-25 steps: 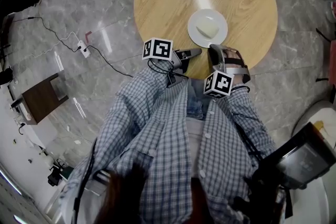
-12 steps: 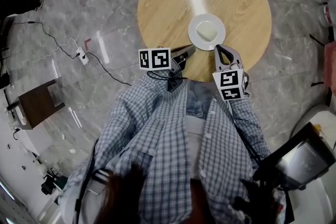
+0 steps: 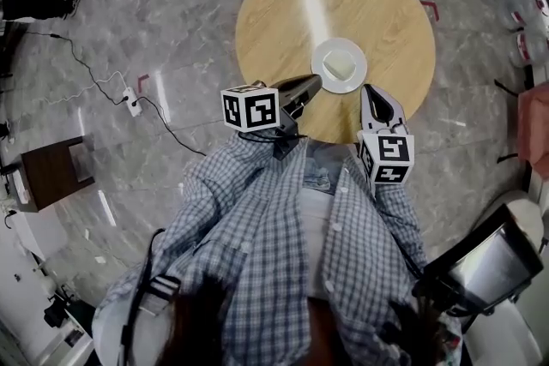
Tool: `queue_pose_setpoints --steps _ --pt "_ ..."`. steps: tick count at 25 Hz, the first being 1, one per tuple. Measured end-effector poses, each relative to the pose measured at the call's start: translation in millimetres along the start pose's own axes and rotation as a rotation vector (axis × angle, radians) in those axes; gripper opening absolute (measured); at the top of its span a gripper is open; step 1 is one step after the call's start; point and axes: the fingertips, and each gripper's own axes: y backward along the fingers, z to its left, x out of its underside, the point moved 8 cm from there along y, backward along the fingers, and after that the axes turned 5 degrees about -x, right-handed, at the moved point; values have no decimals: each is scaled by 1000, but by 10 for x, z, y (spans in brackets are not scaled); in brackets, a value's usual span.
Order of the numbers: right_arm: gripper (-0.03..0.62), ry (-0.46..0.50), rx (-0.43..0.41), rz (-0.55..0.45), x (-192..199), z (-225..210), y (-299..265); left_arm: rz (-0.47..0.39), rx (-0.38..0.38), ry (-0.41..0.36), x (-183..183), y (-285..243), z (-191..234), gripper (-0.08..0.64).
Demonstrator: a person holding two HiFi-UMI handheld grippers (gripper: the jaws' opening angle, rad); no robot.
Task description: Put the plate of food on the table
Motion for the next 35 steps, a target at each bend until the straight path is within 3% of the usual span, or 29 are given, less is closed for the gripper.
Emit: queue_pose_setpoints --steps 6,10,18,20,26,35 --pt "8 10 35 -131 -278 164 207 -79 56 -89 -124 250 -258 8" --pt "6 -19 15 -173 -426 126 250 -121 57 -142 -250 312 -409 8" --pt "6 -28 -5 -218 -556 56 290 -89 -11 -456 -373 308 -689 8" --pt "7 -30 -2 -221 -567 53 296 -84 -13 -501 -375 286 -744 8" --pt "8 -40 -6 -218 -544 79 323 -74 -17 -496 -321 296 -745 8" --pt "7 -69 -23 -207 -505 83 302 -48 -72 -568 -294 288 -741 8"
